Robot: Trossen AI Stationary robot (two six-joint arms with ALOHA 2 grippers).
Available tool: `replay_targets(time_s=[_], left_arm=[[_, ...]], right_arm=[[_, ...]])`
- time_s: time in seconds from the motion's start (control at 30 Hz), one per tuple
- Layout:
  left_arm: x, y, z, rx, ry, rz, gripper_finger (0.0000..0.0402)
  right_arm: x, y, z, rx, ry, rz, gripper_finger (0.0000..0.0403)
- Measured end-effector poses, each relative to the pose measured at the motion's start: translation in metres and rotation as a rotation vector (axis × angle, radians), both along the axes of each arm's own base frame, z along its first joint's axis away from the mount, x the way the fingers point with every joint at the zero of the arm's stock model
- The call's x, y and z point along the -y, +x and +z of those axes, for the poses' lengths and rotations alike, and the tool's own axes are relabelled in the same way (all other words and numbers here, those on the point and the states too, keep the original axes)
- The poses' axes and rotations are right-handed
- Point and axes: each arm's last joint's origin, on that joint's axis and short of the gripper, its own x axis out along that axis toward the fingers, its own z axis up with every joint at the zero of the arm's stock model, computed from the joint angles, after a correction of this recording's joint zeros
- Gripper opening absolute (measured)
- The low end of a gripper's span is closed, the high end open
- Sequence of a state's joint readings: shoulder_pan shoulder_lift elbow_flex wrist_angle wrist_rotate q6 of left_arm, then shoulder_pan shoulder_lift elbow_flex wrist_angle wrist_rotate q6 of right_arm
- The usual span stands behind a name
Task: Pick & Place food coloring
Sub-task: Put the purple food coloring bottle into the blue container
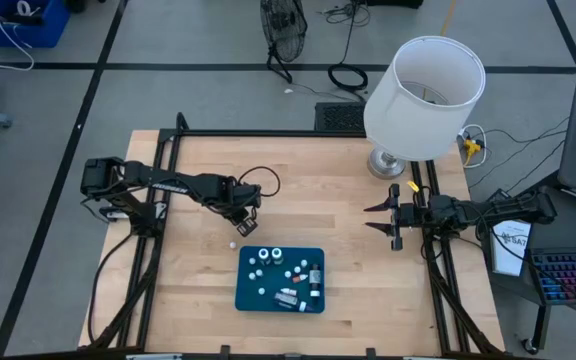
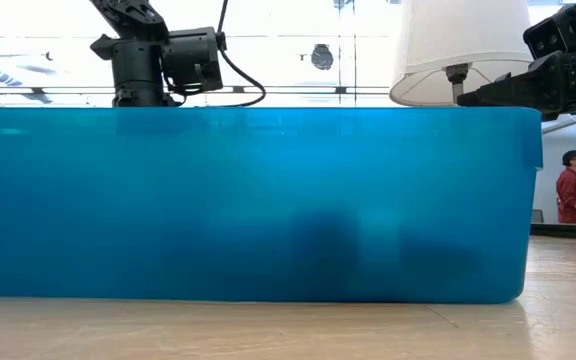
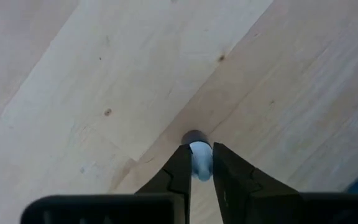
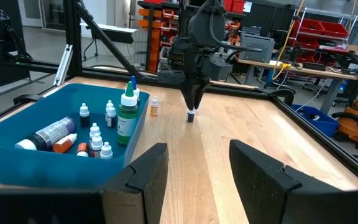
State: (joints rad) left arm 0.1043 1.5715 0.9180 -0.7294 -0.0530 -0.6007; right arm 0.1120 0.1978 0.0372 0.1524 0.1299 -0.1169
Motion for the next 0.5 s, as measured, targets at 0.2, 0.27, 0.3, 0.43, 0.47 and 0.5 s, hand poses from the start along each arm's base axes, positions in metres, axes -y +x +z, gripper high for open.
replay_targets(time_s=[0.2, 0.27, 0.3, 0.43, 0.47, 0.5], left_arm=[[0.004, 0.002, 0.012, 0.021, 0.049, -0.023, 0.0046], [0.011, 0.005, 0.025, 0.062, 0.062, -0.036, 0.0046], [0.017, 0.006, 0.032, 0.073, 0.068, -0.047, 0.0046], [0.047, 0.011, 0.063, 0.124, 0.114, -0.101, 0.0046], [0.056, 0.013, 0.071, 0.136, 0.123, -0.121, 0.0045], [0.067, 0.013, 0.078, 0.139, 0.133, -0.143, 0.0045]], right_arm=[[0.000, 0.000, 0.000, 0.000, 0.000, 0.000, 0.0160], [0.000, 0.000, 0.000, 0.000, 0.000, 0.000, 0.0161], [0.000, 0.000, 0.000, 0.000, 0.000, 0.000, 0.0161], [0.000, 0.000, 0.000, 0.000, 0.000, 0.000, 0.0161], [0.000, 0.000, 0.000, 0.000, 0.000, 0.000, 0.0161], [0.000, 0.000, 0.000, 0.000, 0.000, 0.000, 0.0160]])
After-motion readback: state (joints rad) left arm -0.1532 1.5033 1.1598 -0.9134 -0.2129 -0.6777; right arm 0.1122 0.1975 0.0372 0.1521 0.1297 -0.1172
